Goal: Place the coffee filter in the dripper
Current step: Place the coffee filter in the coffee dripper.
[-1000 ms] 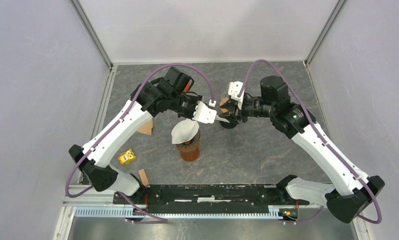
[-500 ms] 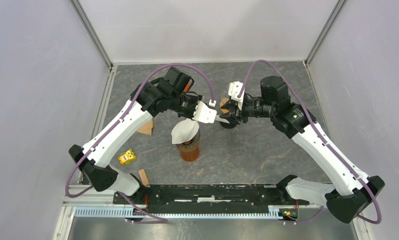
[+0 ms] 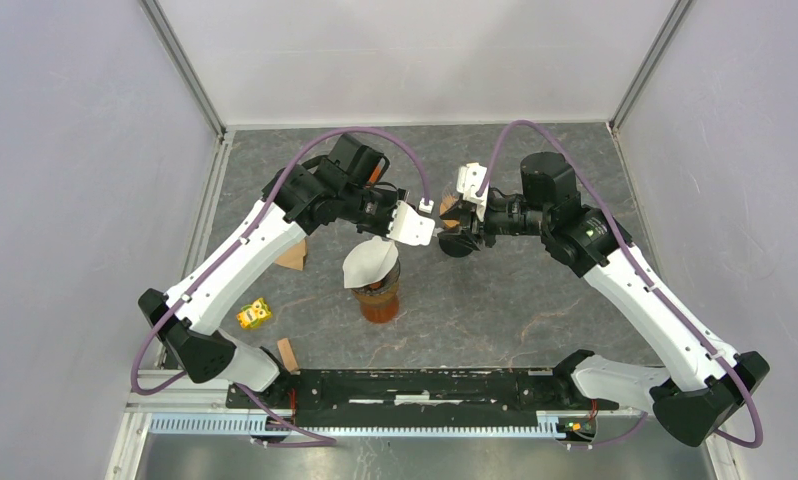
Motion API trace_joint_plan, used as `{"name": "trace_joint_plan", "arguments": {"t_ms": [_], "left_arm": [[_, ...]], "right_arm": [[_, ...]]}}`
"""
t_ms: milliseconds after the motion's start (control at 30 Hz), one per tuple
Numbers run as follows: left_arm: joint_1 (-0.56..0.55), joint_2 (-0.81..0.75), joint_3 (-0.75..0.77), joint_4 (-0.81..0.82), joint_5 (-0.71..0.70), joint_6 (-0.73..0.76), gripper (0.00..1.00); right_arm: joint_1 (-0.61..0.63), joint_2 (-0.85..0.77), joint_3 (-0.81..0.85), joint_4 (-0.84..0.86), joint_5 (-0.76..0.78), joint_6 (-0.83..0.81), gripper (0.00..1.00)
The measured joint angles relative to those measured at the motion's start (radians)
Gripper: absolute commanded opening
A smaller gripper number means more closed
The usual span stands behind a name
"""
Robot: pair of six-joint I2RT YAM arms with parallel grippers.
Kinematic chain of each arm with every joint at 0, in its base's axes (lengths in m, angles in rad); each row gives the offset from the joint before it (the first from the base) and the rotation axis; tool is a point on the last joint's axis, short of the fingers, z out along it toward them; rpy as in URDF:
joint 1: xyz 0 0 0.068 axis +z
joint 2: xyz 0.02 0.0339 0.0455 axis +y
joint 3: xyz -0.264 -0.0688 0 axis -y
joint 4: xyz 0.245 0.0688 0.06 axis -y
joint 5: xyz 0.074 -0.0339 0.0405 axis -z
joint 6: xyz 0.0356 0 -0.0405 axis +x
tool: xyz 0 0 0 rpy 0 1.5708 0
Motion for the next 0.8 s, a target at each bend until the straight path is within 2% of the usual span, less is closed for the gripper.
{"name": "trace_joint_plan", "arguments": {"t_ms": [800], "left_arm": [[0.0, 0.0, -0.01, -0.002, 0.001, 0.001, 0.02]], "right_arm": [[-0.003, -0.013, 0.0, -0.008, 0.035, -0.016, 0.36]]}}
